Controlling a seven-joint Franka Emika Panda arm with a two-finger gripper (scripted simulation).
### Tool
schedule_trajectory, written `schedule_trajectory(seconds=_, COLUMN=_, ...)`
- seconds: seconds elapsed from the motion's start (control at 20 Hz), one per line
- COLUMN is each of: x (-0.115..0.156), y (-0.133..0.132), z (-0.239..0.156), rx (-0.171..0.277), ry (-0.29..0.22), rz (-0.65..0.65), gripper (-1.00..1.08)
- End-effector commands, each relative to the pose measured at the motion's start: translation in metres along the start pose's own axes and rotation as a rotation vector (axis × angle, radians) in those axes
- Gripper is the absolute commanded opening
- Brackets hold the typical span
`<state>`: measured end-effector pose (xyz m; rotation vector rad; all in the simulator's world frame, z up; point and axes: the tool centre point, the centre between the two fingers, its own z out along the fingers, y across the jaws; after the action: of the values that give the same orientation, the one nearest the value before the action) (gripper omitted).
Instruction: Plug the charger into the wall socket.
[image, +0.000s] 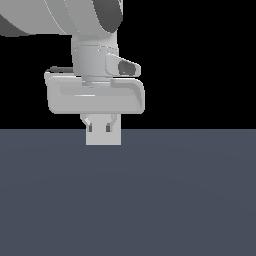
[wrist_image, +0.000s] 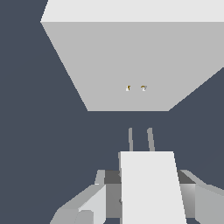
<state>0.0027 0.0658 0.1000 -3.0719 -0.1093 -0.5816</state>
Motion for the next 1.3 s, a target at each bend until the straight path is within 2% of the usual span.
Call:
schedule_trajectory(seconds=0.0, x=0.000, y=0.000, z=0.000, rx=-0.001, ry=0.000, rz=0.000, gripper=-1.00)
schedule_trajectory(seconds=0.35, x=0.005, y=0.000, z=0.002, rx=0.000, ry=0.000, rz=0.000, gripper=-1.00)
schedule_trajectory(seconds=0.9, x=0.038, y=0.000, z=0.015, rx=-0.001, ry=0.000, rz=0.000, gripper=-1.00)
schedule_trajectory(seconds=1.25, x=0.047, y=0.000, z=0.019, rx=0.000, ry=-0.001, rz=0.000, gripper=-1.00)
